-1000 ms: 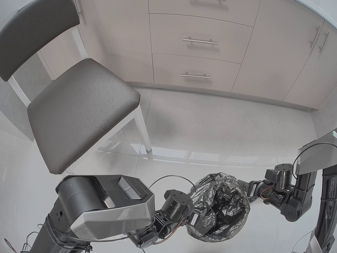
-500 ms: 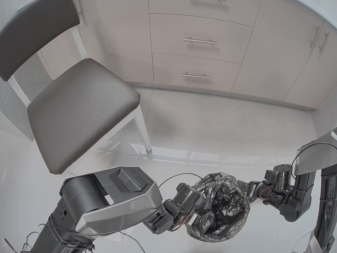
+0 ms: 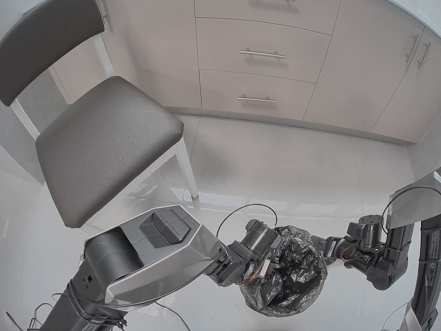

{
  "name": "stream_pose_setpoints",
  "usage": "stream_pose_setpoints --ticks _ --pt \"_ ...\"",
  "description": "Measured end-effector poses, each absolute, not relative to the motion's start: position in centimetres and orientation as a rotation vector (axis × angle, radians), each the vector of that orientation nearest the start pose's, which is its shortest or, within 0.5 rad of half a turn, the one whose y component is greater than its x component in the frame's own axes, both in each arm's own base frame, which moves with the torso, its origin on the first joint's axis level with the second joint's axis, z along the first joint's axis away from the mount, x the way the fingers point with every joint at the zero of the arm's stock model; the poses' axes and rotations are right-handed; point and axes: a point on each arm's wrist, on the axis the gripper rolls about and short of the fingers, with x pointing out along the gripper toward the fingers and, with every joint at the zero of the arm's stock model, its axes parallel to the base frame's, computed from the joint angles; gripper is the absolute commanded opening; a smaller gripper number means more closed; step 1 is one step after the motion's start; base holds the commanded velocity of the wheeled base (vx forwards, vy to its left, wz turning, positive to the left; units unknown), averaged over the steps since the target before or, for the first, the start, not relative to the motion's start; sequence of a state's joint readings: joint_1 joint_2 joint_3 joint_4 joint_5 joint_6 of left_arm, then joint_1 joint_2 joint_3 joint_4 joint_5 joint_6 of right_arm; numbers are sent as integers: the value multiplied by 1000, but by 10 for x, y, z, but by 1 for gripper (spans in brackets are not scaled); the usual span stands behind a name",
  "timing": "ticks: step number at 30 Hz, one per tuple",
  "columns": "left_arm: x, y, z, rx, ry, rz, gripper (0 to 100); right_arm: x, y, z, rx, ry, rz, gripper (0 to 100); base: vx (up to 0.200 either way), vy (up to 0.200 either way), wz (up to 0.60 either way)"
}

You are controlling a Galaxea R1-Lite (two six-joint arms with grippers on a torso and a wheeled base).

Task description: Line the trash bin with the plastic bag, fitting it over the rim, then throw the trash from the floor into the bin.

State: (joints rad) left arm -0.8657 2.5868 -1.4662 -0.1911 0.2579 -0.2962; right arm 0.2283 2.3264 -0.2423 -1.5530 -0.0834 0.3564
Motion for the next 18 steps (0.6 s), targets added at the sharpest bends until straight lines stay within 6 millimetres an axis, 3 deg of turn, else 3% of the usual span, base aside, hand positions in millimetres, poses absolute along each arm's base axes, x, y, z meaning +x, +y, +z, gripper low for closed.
stream_pose_setpoints --ticks 8,18 --pt "277 -334 -24 124 937 -464 100 255 55 -22 290 582 24 100 0 0 0" --pt "230 -293 -2 36 1020 -531 100 252 42 -7 336 535 -26 100 0 0 0"
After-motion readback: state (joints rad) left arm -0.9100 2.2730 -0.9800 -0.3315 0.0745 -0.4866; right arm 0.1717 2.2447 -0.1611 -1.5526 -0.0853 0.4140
